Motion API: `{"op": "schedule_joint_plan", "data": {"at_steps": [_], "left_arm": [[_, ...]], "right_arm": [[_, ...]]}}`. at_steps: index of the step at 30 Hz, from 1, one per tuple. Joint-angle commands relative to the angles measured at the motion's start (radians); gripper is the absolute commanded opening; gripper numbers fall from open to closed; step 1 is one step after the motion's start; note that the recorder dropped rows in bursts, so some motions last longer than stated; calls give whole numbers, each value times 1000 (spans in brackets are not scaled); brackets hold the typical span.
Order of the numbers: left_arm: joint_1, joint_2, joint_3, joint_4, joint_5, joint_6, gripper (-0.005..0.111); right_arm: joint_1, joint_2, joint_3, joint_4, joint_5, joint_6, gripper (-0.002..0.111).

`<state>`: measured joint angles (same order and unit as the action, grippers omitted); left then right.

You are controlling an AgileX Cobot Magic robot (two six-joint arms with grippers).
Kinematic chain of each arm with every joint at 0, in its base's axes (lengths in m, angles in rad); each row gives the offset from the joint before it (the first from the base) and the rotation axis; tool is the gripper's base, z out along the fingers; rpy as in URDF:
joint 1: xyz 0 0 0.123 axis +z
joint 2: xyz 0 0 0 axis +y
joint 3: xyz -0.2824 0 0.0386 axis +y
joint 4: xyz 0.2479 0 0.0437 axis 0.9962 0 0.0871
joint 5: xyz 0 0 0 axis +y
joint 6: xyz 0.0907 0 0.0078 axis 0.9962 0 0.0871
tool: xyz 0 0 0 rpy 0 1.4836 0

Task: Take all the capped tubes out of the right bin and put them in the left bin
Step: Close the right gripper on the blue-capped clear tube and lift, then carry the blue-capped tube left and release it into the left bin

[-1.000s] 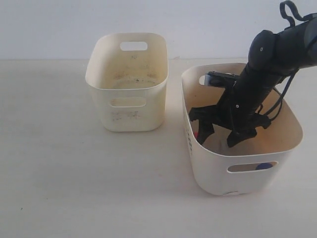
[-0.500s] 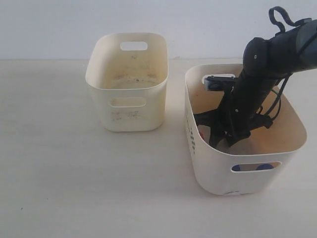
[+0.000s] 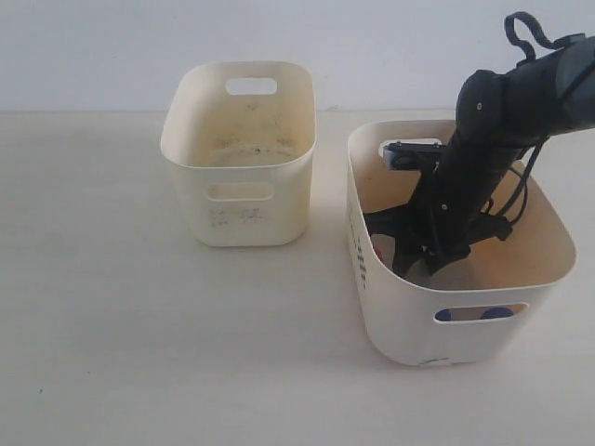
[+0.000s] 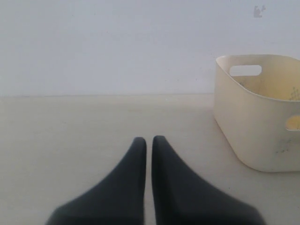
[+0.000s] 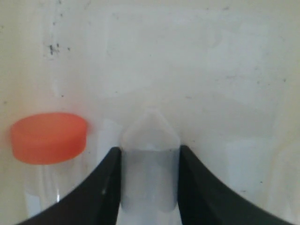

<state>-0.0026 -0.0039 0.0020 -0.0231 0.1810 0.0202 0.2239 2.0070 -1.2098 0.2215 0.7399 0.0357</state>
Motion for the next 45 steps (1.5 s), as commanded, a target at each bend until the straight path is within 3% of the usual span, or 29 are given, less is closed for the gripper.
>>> {"op": "schedule_joint_plan", "data": {"at_steps": [1, 12, 17, 23, 28, 33, 38, 41, 45], "left_arm": [[-7, 4, -2, -3, -6, -4, 4], [-7, 4, -2, -3, -6, -4, 4], [-7, 4, -2, -3, -6, -4, 4], [-7, 4, -2, -3, -6, -4, 4], [-7, 4, -2, -3, -6, -4, 4], [-7, 4, -2, -3, -6, -4, 4], [-7, 4, -2, -3, -6, -4, 4], [-7, 4, -2, -3, -6, -4, 4], [-7, 4, -2, -3, -6, -4, 4]], "right_arm": [[-5, -50, 11, -49, 15, 25, 0], [-5, -306, 11, -85, 89, 41, 0], [-5, -434, 11, -68, 30, 46, 0], [0, -538, 11, 207, -181, -64, 0], [96, -517, -12, 470, -390, -269, 0], [211, -405, -108, 479, -557, -293, 0], [262, -247, -208, 479, -604, -293, 1], [275, -174, -263, 479, -594, -293, 16], [275, -118, -302, 479, -571, -274, 73]]}}
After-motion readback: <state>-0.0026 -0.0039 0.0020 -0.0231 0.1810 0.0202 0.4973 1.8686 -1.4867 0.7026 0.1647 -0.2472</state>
